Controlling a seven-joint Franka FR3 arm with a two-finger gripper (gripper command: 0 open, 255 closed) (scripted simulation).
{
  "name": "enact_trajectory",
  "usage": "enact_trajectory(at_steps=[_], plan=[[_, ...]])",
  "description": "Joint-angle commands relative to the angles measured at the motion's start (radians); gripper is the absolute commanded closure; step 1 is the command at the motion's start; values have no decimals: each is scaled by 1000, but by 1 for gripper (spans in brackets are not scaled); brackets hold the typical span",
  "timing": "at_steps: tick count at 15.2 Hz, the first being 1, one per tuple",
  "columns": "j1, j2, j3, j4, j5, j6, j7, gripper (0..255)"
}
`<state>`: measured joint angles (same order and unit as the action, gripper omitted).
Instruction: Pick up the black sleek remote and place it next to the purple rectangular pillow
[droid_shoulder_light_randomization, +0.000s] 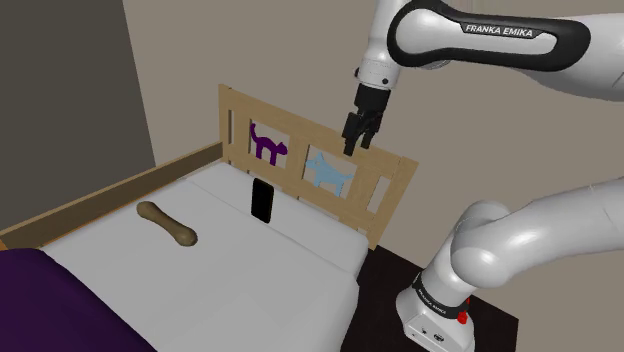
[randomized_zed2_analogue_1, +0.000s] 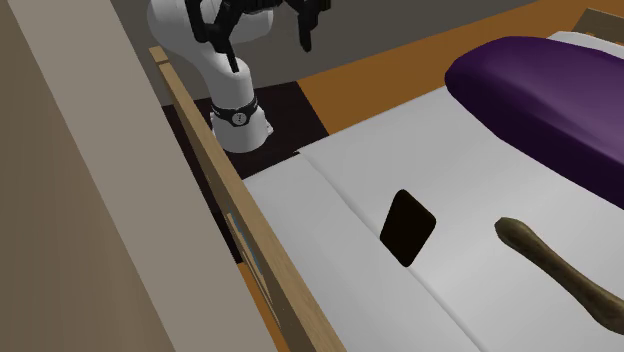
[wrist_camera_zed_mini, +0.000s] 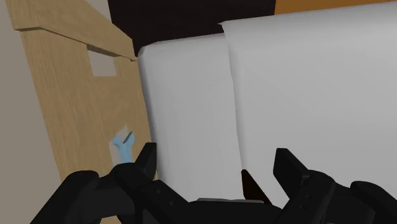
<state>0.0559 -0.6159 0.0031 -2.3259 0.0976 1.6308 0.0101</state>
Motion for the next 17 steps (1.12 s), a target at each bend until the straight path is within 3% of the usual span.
enact_trajectory(at_steps=[1,9,17], plan=[[11,61,21,10,5,58,10,0],[46,322,99,99,0,248,59,0],[78,608,160,268,-59,377,127,0]])
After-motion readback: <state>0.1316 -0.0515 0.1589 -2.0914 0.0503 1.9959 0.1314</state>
